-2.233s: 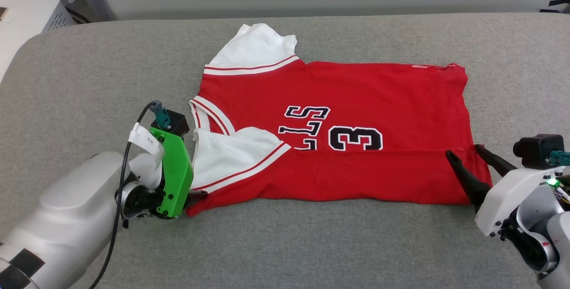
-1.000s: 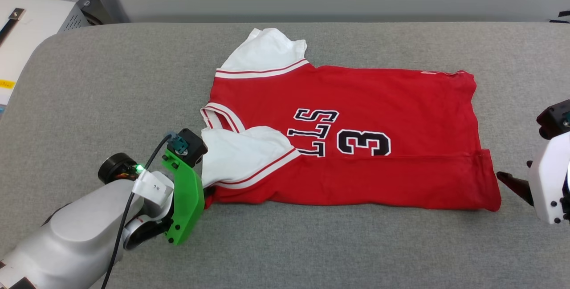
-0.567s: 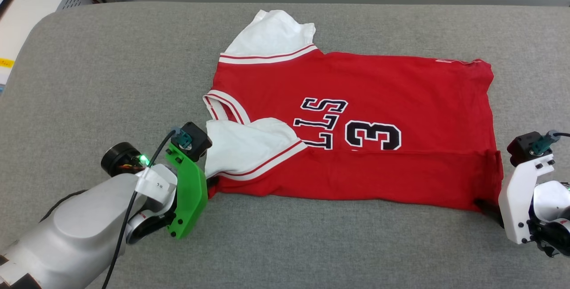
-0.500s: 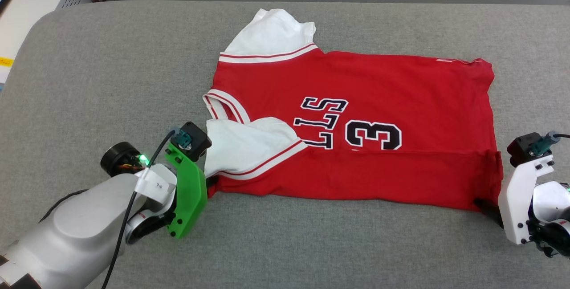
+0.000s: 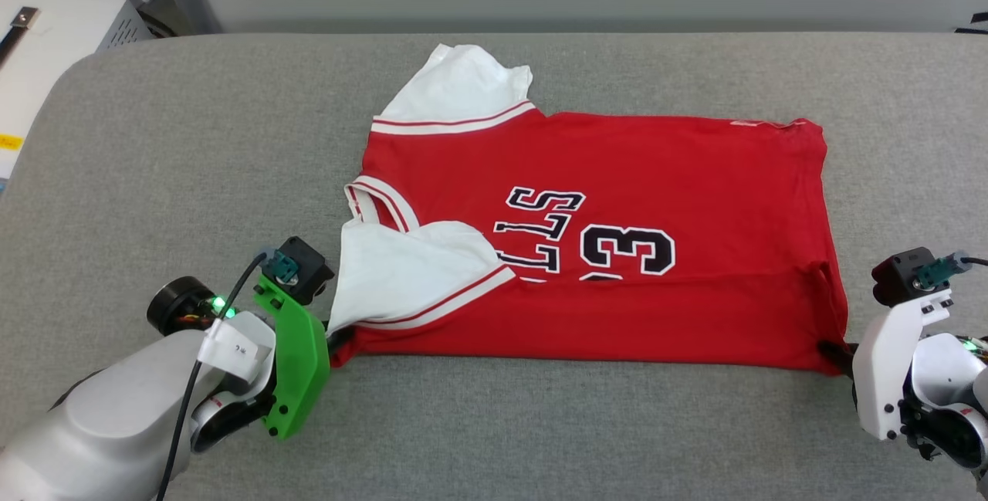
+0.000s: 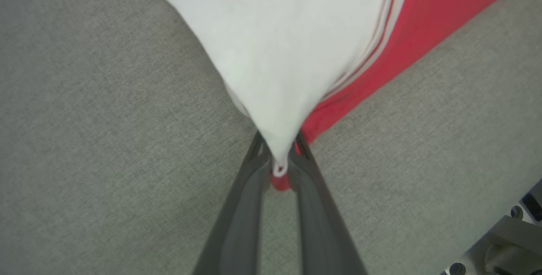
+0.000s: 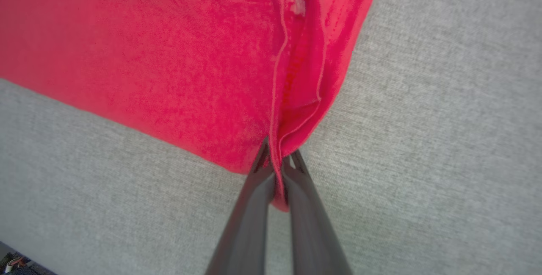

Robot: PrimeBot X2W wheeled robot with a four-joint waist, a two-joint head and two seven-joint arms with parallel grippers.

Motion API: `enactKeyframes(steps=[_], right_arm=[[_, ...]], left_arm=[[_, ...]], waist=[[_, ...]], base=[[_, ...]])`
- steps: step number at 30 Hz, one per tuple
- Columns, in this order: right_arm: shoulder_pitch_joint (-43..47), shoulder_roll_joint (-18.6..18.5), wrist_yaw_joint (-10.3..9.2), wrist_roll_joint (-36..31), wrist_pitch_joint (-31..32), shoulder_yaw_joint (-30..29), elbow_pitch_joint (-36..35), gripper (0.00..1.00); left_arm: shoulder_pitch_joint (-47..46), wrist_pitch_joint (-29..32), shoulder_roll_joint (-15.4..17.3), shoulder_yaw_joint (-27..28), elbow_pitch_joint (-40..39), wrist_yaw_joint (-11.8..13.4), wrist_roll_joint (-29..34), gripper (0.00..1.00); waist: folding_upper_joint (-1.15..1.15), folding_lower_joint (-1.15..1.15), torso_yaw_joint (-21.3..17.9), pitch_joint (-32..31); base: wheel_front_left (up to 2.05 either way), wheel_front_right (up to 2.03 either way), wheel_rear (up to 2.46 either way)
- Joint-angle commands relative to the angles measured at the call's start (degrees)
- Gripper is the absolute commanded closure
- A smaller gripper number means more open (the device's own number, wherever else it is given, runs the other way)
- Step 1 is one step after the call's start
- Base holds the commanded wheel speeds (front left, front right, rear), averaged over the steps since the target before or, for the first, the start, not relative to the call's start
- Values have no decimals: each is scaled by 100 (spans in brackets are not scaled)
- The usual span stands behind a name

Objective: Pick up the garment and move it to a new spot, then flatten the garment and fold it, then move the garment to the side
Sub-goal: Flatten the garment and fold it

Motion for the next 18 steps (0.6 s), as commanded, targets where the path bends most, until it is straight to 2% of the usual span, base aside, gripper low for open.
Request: enactKeyframes(steps=[1,10,18], right_arm=[[164,-72,2,79,-49,10,-104,100],[811,-456,2,239,18,-276,-1002,100],[1739,-573,2,258,263,-948,-1708,100]], left_arm=[[102,-49,104,13,-10,0,-73,100],[492,35,410,13,-477,47,-132,100],[993,177,692,13,-1190,289,-264,100]], waist=[[0,0,-7,-205],[0,0,14,-604],[0,0,9,-726]], base=[[0,0,0],[0,0,0],[0,0,0]])
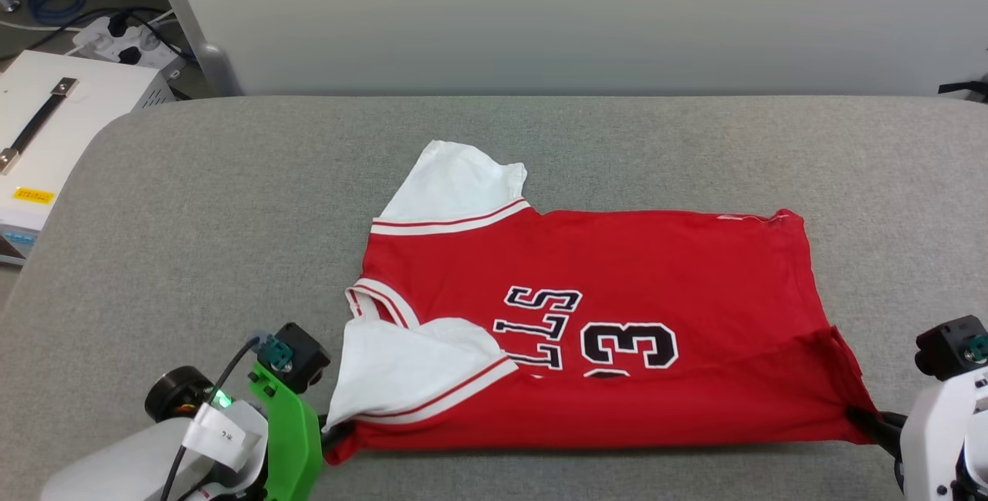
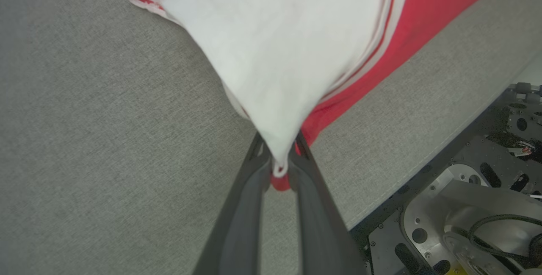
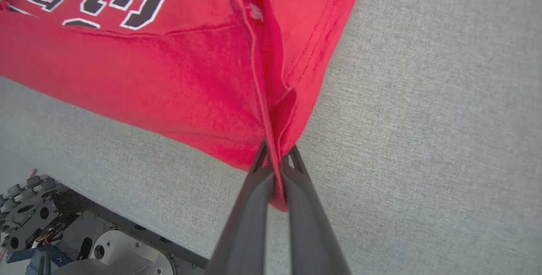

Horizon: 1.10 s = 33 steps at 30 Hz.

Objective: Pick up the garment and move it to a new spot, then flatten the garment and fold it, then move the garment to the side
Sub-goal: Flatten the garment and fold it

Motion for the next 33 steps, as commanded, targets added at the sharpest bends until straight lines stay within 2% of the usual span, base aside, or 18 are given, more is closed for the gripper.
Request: enactKeyframes(steps=[1,7,17,18,19,20,21,27,33], right_arm=[[165,-20,-3,-12,66,-139,-73,100],[369,229,-3,-126,300,-588,-92,100],[166,747,-3,-346,332,-687,617,100],[167,790,-3,-355,252,-686,665,100],[165,815,-3,-375,160,-688,688,89],[160,834,-3,-415,21,-683,709,53],[158,851,-3,-434,-88,-690,723,0],[229,903,-3,-674,-942,-935,514,0],[316,1190,-3,-1107,-1658,-1471,37,0]], left_arm=[[139,16,69,15,-63,88,-67,100],[243,10,19,19,-87,273,-46,100],[273,-87,-441,30,763,95,-102,100],[286,-131,-484,31,850,73,-111,79],[296,-169,-512,34,913,59,-116,31],[304,-230,-528,35,973,46,-96,0],[309,-300,-532,41,1010,42,-68,0],[285,-773,-354,214,941,56,5,0],[-33,-1138,106,550,396,247,172,0]], waist=[[0,0,-20,25],[0,0,-88,249],[0,0,-37,555],[0,0,-22,547],[0,0,-10,529],[0,0,5,491],[0,0,15,456],[0,0,74,192],[0,0,111,56]], base=[[0,0,0],[0,0,0],[0,0,0],[0,0,0],[0,0,0],[0,0,0],[0,0,0],[0,0,0],[0,0,0]])
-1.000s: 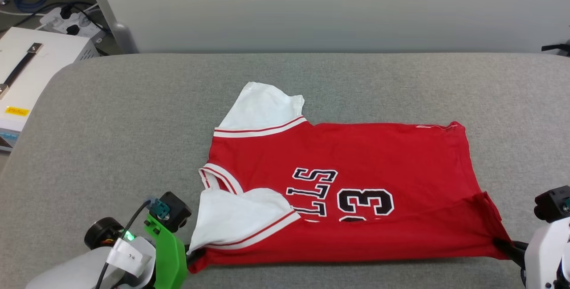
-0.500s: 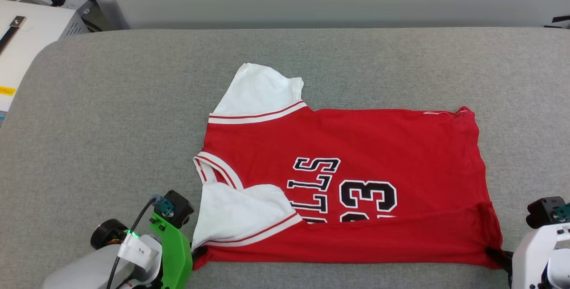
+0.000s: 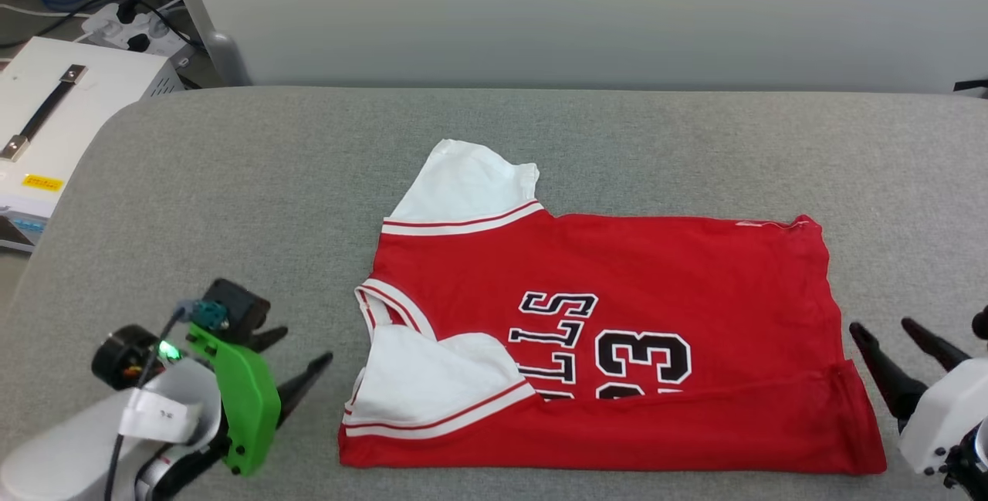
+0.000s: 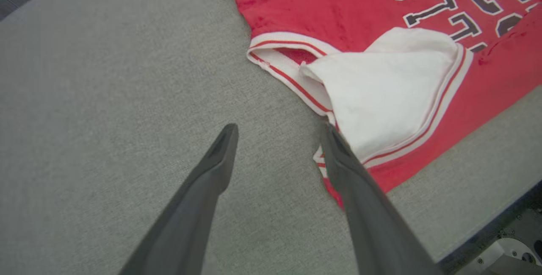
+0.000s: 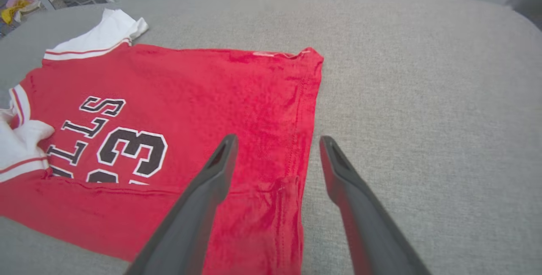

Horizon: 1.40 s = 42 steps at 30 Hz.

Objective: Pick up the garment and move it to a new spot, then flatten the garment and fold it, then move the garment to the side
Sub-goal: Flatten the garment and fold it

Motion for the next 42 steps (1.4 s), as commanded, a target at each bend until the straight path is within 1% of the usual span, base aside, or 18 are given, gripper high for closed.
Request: enactKeyframes(steps=[1,4,5,7,10,12,15,18,21,22,26,28,30,36,38,42], right_arm=[[47,130,-3,-177,-181,-154,-145,0],[26,429,-3,-534,-517,-465,-449,0],[33,590,-3,-634,-624,-571,-607,0],[77,847,-3,-778,-785,-742,-885,0],[133,1109,-3,-1028,-958,-906,-1254,0],[125,1253,-3,-1154,-1040,-955,-1478,0],[31,1405,-3,-1304,-1100,-927,-1760,0],[-126,1491,-3,-1405,-1115,-762,-1937,0],[-301,1540,-3,-1437,-1151,-628,-1992,0],[-357,1547,-3,-1446,-1169,-592,-2000,0],[-656,1545,-3,-1477,-1208,-400,-1963,0],[-824,1529,-3,-1478,-1223,-272,-1940,0],[-976,1534,-3,-1468,-1255,-208,-1912,0],[-1332,1519,-3,-1461,-1373,-48,-1776,0],[-1405,1515,-3,-1452,-1424,-16,-1736,0],[-1514,1501,-3,-1438,-1506,29,-1645,0]], left_arm=[[-199,-117,87,125,-119,90,78,0],[-456,-312,189,334,-307,197,188,0],[-571,-352,204,398,-346,234,242,0],[-793,-424,184,522,-381,270,307,0],[-1156,-466,101,693,-336,279,368,0],[-1435,-419,18,756,-239,245,445,0],[-1874,-256,-174,866,-13,54,372,0],[-2330,204,-351,849,259,-210,216,0],[-2779,775,-526,756,563,-350,91,0],[-2920,994,-574,717,660,-380,33,0],[-3583,2180,-780,613,1135,-449,-438,0],[-3883,2640,-852,620,1332,-457,-624,0],[-4146,2969,-930,593,1518,-461,-678,0],[-4584,3595,-1119,493,2047,-466,-767,0],[-4651,3689,-1157,435,2160,-468,-748,0],[-4656,3666,-1220,350,2304,-471,-742,0]], waist=[[0,0,9,-30],[0,0,-20,-9],[0,0,-31,13],[0,0,-63,72],[0,0,-151,233],[0,0,-234,392],[0,0,-384,722],[0,0,-561,1127],[0,0,-699,1487],[0,0,-743,1602],[0,0,-944,2089],[0,0,-1047,2310],[0,0,-1125,2521],[0,0,-1313,2988],[0,0,-1354,3092],[0,0,-1396,3218]], base=[[0,0,0],[0,0,0],[0,0,0],[0,0,0],[0,0,0],[0,0,0],[0,0,0],[0,0,0],[0,0,0],[0,0,0],[0,0,0],[0,0,0],[0,0,0],[0,0,0],[0,0,0],[0,0,0]])
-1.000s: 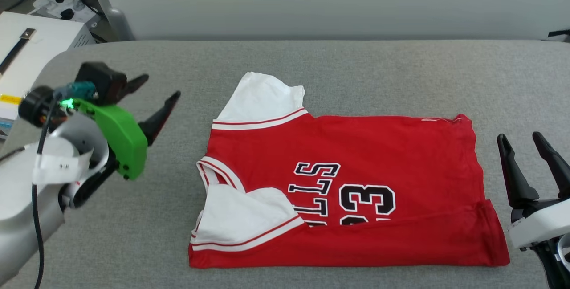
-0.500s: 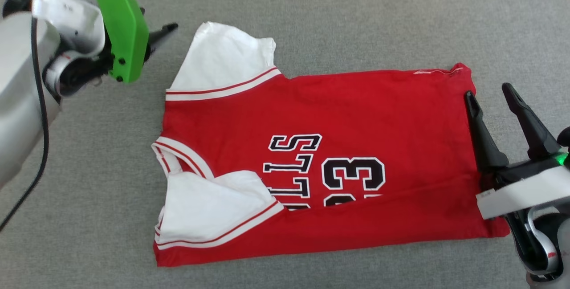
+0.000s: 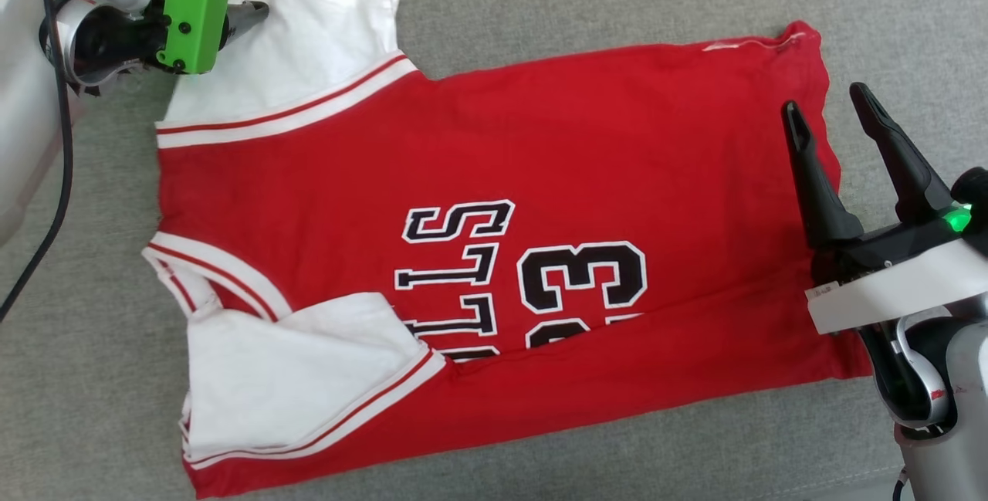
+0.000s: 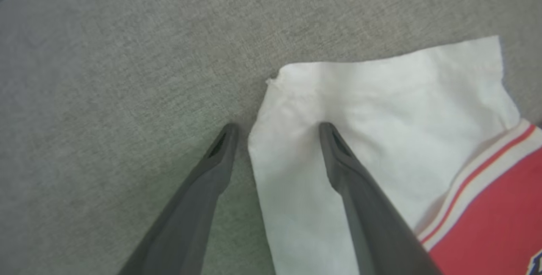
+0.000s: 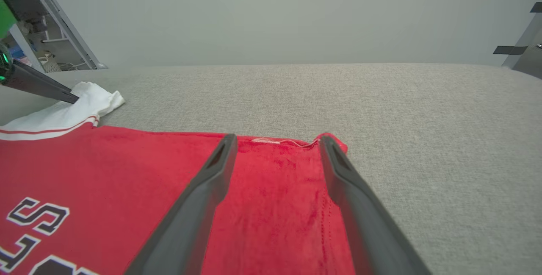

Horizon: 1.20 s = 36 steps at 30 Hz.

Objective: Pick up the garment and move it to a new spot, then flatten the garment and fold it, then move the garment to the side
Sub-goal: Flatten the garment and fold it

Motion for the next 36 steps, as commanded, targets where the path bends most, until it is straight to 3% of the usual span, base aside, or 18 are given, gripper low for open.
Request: enactKeyframes(steps=[1,6,7,8,16,22,27,31,36], right_arm=[[-119,-16,-3,-9,-65,27,37,0],[-181,-79,-3,15,-98,35,108,0],[-186,-93,-3,23,-100,22,114,0],[-191,-113,-3,30,-103,-2,119,0],[-344,-342,-3,-4,-35,-250,71,0],[-838,-987,-3,41,378,-407,109,0],[-1339,-1848,-3,499,1506,-37,346,0],[-1741,-2511,-3,1291,2908,472,690,0],[-2148,-2850,-3,1960,4186,931,1125,0]], left_arm=[[-64,-40,-35,-43,37,-14,20,0],[71,255,27,-493,-6,-15,186,0],[107,326,42,-535,-44,-15,155,4],[136,349,61,-568,-82,-15,133,100],[175,-359,114,-655,-192,-16,287,100],[166,-1137,87,-757,-486,-16,720,100],[270,-1561,56,-810,-879,-16,893,100],[343,-1798,32,-831,-1145,-16,1022,100],[344,-1945,-14,-842,-1391,-16,1165,100]], waist=[[0,-1,-235,288],[0,-1,-209,300],[0,-1,-202,294],[0,-1,-187,280],[0,-1,-50,-28],[0,-1,175,-425],[0,-1,380,-645],[0,-1,519,-720],[0,-1,671,-673]], base=[[0,0,0],[0,0,0],[0,0,0],[0,0,0],[0,0,0],[0,0,0],[0,0,0],[0,0,0],[0,0,0]])
